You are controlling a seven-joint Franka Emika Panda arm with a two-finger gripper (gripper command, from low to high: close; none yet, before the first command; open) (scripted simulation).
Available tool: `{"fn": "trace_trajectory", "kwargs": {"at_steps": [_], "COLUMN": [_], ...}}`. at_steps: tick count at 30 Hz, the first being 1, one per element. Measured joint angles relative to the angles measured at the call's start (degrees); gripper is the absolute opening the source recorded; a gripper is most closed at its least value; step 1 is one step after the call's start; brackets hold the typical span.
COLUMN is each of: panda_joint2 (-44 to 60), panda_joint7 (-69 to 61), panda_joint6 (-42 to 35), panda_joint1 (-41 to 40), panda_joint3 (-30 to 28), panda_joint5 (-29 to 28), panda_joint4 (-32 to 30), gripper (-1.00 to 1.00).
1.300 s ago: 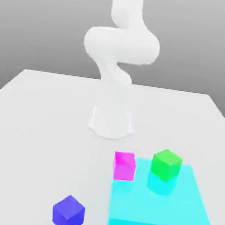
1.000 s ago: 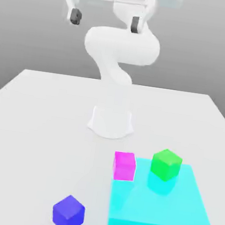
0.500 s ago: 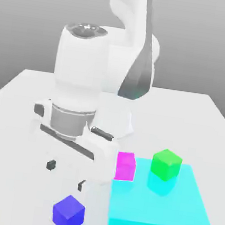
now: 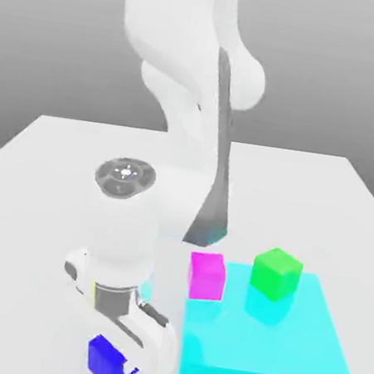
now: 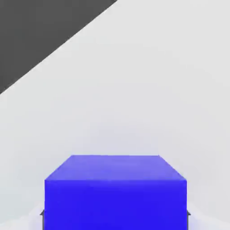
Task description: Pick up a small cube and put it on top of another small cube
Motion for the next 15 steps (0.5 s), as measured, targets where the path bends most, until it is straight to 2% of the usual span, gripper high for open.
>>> {"fn": "trace_trajectory", "kwargs": {"at_steps": [4,9,15], "panda_joint2": [-6.53,-14.72,-26.63], "panda_joint7": [-2.48,-10.43,-11.74], "panda_joint6": [-5.54,-12.72,-20.44], "panda_joint1": [-0.06,3.64,11.11], "panda_joint3": [1.43,5.16,8.35], "panda_joint5": [0.72,-2.28,1.76], "panda_joint4": [-0.79,-1.92,-6.21], "gripper": [-1.00,-1.00,-1.00]}}
